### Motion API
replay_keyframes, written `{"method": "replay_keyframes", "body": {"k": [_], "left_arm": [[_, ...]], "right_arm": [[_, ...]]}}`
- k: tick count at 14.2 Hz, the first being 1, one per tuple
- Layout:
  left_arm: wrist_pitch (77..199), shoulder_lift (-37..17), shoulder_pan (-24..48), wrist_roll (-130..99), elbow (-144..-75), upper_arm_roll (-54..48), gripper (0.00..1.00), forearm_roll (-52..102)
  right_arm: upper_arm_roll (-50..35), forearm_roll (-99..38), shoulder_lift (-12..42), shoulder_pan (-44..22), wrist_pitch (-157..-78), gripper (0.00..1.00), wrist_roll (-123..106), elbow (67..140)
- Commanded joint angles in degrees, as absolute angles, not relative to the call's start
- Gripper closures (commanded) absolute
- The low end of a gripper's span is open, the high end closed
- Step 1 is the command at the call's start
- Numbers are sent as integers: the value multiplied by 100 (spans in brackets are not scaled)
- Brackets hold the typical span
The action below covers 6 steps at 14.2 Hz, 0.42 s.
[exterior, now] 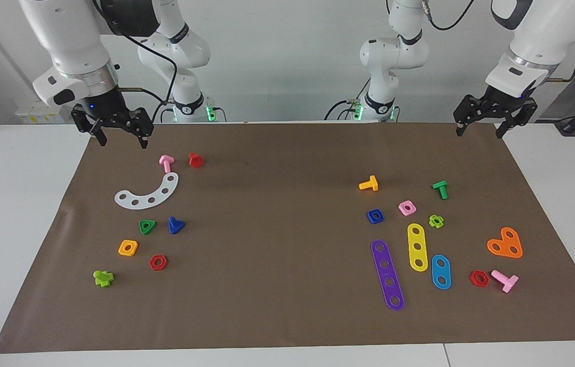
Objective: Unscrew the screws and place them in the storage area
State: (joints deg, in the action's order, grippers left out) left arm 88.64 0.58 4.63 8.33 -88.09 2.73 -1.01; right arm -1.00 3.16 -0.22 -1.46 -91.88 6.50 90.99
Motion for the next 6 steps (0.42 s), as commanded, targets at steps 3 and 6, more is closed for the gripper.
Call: {"method": "replay_keyframes", "body": {"k": [3, 6], "left_arm": [[8815, 167, 404, 853, -8921, 229, 0, -123], [8807, 167, 404, 853, -8921, 229, 0, -123]], "right_arm": [[-106, 202, -114, -88, -9123, 0, 747, 9176], [-105, 202, -114, -88, -9132, 0, 791, 9176]]}}
